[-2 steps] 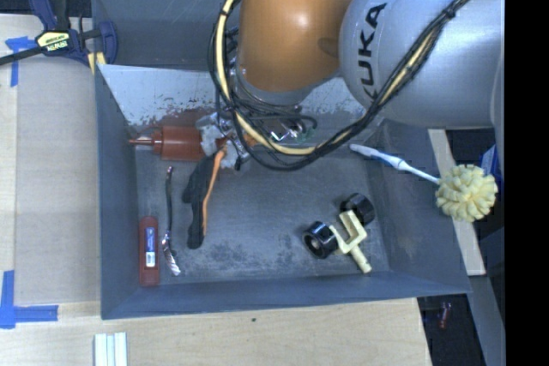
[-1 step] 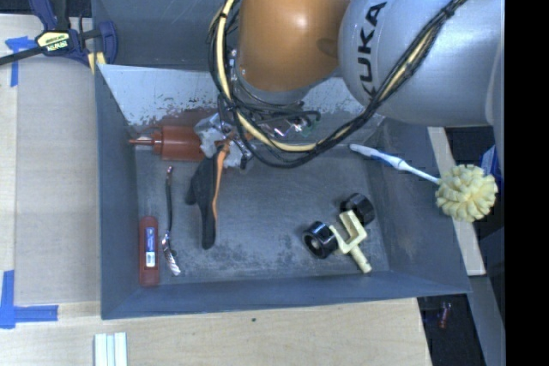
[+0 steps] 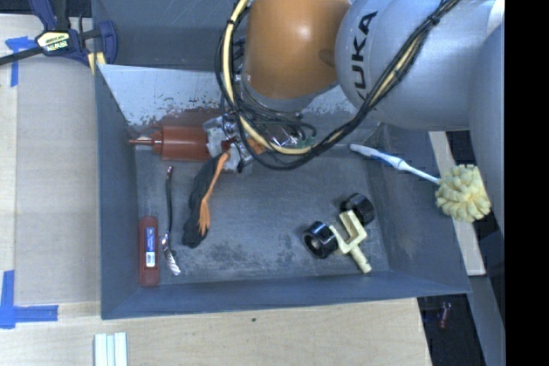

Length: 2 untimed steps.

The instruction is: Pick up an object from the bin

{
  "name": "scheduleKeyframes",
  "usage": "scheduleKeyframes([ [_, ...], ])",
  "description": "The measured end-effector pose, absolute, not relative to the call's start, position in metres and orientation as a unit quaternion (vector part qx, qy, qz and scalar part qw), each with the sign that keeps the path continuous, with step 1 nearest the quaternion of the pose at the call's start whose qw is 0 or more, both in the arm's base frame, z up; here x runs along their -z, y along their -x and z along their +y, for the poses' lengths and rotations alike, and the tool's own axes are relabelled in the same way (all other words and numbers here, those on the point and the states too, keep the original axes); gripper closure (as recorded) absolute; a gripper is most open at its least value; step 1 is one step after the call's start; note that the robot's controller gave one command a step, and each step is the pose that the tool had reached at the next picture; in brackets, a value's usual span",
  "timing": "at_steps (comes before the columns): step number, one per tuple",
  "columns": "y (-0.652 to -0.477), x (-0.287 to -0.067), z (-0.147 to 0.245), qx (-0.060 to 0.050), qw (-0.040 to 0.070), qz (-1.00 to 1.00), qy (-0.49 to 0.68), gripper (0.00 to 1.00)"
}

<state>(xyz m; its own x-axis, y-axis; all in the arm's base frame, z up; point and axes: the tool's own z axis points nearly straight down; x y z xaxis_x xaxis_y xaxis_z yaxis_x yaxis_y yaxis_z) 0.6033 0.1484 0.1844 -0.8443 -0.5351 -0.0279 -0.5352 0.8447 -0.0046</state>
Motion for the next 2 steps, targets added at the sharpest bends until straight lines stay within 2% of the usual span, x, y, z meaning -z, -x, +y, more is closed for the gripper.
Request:
scheduleKeyframes([
  [1, -0.609, -0.187, 0.137, -0.001, 0.016, 0.943, 0.331, 1.00],
  [2, -0.616, -0.107, 0.148, -0.002, 0.018, 0.966, 0.257, 1.00],
])
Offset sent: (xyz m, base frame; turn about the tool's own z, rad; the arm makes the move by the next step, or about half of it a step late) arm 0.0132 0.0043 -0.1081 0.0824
